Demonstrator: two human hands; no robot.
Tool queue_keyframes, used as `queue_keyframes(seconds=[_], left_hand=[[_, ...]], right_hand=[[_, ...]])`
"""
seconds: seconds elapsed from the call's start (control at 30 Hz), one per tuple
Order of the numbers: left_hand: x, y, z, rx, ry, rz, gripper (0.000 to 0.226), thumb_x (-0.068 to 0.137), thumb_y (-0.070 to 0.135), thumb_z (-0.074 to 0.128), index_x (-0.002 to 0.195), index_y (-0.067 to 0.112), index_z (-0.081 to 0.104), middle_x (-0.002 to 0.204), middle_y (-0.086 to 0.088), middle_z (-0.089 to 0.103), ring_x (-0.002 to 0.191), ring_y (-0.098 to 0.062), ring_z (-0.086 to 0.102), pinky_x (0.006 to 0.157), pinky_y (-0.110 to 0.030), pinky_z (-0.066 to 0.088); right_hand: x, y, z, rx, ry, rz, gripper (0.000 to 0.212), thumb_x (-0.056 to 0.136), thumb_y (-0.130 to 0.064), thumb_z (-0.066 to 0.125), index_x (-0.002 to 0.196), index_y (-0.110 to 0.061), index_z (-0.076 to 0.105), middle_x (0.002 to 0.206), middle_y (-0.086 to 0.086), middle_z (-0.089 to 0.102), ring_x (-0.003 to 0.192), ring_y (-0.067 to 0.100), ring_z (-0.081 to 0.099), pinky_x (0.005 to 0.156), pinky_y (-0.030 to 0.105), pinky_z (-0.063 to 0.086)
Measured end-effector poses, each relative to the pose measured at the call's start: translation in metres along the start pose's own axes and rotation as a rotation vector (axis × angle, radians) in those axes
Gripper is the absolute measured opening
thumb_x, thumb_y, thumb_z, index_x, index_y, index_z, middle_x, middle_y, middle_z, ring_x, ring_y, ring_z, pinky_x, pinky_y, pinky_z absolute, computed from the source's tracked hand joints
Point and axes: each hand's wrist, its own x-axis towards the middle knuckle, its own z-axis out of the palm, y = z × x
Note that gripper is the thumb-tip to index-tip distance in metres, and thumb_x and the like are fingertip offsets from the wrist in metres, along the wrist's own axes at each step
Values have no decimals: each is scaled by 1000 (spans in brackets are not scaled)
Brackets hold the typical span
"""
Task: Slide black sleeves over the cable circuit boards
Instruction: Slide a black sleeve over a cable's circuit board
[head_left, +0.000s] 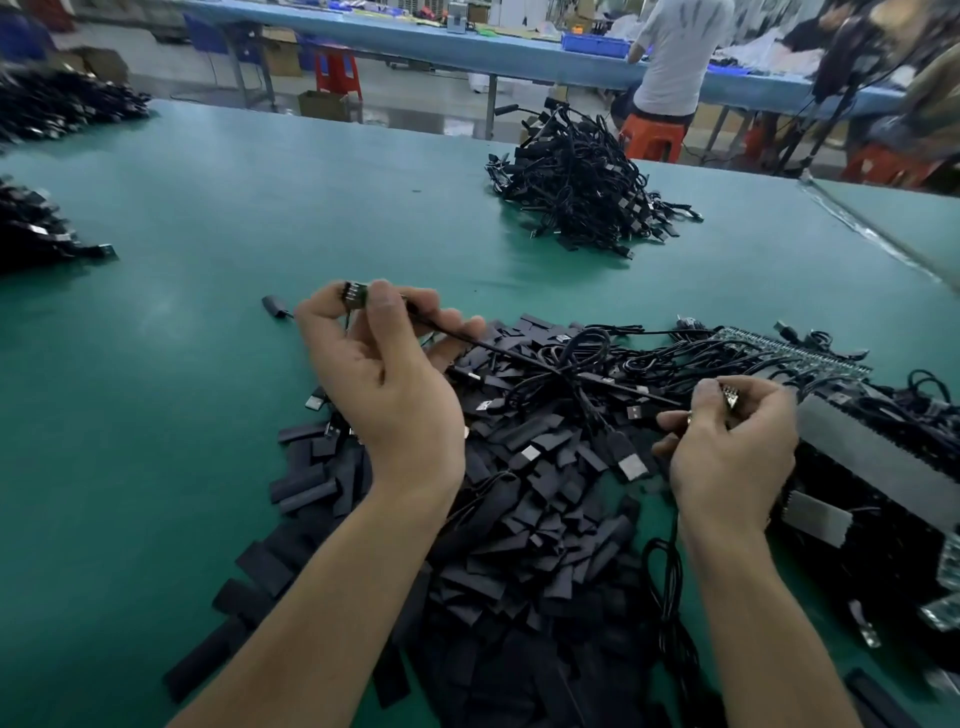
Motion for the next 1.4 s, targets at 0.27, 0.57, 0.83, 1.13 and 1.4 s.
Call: queue_keyframes(seconds=[0.27, 0.57, 0.83, 1.13, 1.4], left_hand=[[43, 14, -15, 65, 260, 141, 8, 106, 13, 40, 99, 16, 36, 62, 10, 47, 52, -10, 37, 47, -23, 34], [28, -8, -46, 791, -382, 239, 18, 103, 24, 53, 113, 23, 67, 79, 12, 67, 64, 7, 58, 62, -8, 44], [4, -24, -55, 1049, -922, -125, 17, 103, 34, 51, 119, 38, 50, 77, 20, 68, 59, -2, 60, 64, -36, 51], [-9, -32, -57, 867, -728, -176, 7, 98, 22, 62, 95, 27, 64, 68, 7, 67, 55, -5, 63, 54, -20, 52], [-7, -35, -61, 772, -762, -277, 29, 101, 10, 53, 120, 27, 67, 81, 12, 72, 71, -8, 70, 64, -23, 56]], right_hand=[[16, 9, -12, -222, 146, -111, 8, 99, -12, 55, 103, -17, 51, 104, 11, 60, 90, 28, 62, 75, 31, 49], [-6, 3, -4, -827, -160, -443, 38, 85, -5, 71, 119, -21, 69, 123, 4, 56, 119, 27, 40, 95, 44, 34], [-15, 10, 6, -696, -700, -411, 34, 94, -41, 59, 127, -30, 62, 101, -16, 59, 98, 10, 56, 88, 36, 51], [-17, 21, 11, -680, -829, -469, 28, 95, -39, 58, 122, -48, 63, 102, -17, 49, 104, 11, 44, 91, 26, 33], [-19, 19, 13, -389, -551, -484, 32, 93, -18, 67, 122, -31, 69, 96, -13, 68, 88, 2, 61, 81, 21, 48]])
